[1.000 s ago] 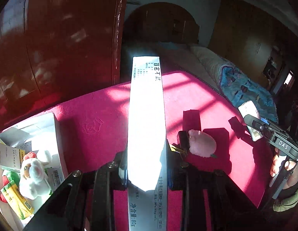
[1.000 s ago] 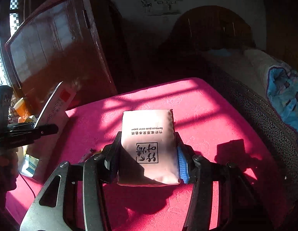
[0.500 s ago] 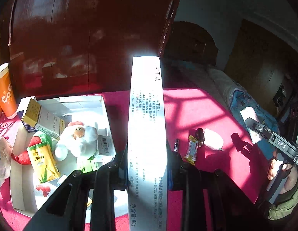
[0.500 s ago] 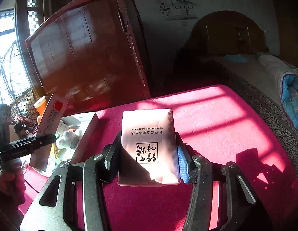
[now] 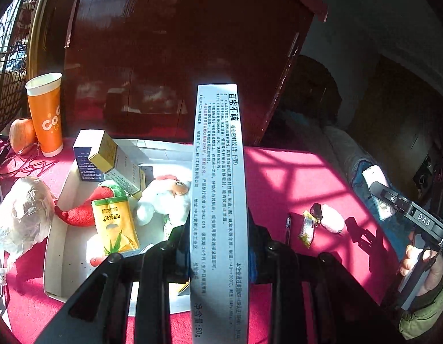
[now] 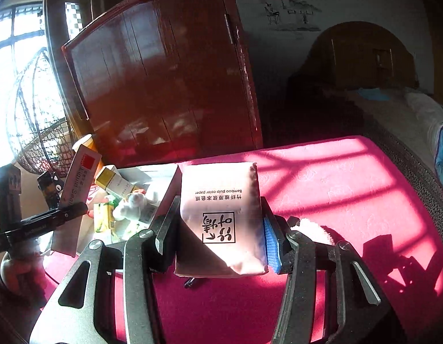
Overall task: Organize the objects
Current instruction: 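Carry the long white box and white paper packet over the white tray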
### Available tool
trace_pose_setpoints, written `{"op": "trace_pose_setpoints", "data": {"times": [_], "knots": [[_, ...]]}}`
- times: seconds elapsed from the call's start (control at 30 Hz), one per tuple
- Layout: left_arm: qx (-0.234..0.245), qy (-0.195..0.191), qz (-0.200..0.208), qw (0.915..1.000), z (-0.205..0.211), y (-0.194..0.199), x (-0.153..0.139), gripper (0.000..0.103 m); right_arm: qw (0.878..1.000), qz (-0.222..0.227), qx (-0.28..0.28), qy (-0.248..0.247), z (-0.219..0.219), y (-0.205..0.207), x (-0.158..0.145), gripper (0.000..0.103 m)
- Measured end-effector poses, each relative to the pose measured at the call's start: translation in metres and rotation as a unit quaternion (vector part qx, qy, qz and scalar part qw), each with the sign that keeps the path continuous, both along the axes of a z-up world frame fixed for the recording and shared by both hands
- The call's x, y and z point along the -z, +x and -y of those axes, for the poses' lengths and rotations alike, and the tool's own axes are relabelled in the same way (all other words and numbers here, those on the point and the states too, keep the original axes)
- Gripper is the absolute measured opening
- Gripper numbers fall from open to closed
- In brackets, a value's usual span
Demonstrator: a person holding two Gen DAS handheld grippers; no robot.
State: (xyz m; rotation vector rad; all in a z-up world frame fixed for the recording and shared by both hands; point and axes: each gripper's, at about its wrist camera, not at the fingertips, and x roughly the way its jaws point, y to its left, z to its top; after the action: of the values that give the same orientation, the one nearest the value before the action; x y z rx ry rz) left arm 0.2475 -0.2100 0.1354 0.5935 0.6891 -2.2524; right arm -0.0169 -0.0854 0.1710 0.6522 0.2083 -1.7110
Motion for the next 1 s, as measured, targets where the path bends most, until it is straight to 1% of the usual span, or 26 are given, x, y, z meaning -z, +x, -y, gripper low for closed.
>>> {"op": "trace_pose_setpoints", "data": {"times": [0.13, 0.37, 0.43, 0.6, 0.73, 0.83, 1.0], "knots": [[-0.021, -0.002, 0.003, 0.9998, 0.006, 0.024, 0.006, 0.027, 1.0, -0.001, -0.026, 0.003, 0.015, 0.022, -0.003, 0.049], [-0.065, 0.016, -0.008, 0.9978, 0.021, 0.071, 0.021, 0.028, 0.998, 0.005, -0.064, 0.015, 0.044, 0.055, -0.004, 0.049], [-0.076, 0.02, -0.012, 0.9968, 0.026, 0.084, 0.024, 0.028, 0.997, 0.004, -0.074, 0.021, 0.056, 0.065, -0.005, 0.049], [-0.094, 0.033, -0.023, 0.9948, 0.036, 0.111, 0.032, 0.028, 0.994, 0.017, -0.1, 0.037, 0.092, 0.09, -0.005, 0.049], [-0.091, 0.04, -0.017, 0.9949, 0.04, 0.12, 0.042, 0.028, 0.992, 0.016, -0.116, 0.053, 0.121, 0.115, 0.0, 0.049], [-0.088, 0.048, -0.01, 0.9949, 0.045, 0.118, 0.05, 0.028, 0.989, 0.026, -0.126, 0.067, 0.144, 0.133, 0.007, 0.049], [-0.086, 0.052, -0.005, 0.9949, 0.048, 0.115, 0.057, 0.028, 0.988, 0.028, -0.123, 0.085, 0.175, 0.154, 0.02, 0.049]]}}
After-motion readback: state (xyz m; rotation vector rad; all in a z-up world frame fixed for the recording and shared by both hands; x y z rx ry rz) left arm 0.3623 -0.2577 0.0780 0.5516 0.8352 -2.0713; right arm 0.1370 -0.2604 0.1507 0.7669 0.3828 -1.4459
